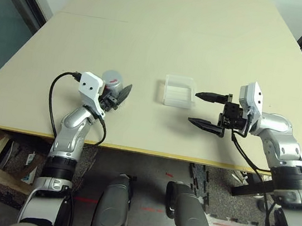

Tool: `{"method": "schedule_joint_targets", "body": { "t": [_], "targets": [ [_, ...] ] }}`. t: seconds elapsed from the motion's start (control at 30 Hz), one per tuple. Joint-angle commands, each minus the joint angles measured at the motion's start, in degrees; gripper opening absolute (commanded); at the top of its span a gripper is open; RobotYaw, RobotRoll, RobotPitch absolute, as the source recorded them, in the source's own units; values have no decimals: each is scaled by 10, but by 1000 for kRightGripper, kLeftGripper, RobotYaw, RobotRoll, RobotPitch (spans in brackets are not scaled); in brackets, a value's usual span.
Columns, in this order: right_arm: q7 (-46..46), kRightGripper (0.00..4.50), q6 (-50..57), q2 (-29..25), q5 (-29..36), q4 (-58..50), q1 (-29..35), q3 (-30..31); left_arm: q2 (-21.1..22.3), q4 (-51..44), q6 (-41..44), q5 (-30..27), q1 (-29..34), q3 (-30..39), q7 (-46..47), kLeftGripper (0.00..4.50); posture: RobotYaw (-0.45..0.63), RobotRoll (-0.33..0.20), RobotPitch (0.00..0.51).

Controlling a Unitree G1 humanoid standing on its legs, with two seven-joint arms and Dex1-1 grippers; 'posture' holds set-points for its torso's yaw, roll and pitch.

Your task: Pour the medicine from the bottle into the box.

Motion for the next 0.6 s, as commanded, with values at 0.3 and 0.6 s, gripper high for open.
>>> {"method": "schedule_joint_targets", "body": {
  "t": [0.3,0.6],
  "targets": [
    [-17,4500,82,-3,26,-25,-23,-4,21,-62,98,-45,0,-16,-62,2598,-55,0,140],
    [-13,4500,231,3,73,-53,-108,6,62,-158,277,-131,-34,-33,-136,2598,-66,0,133]
  ]
}}
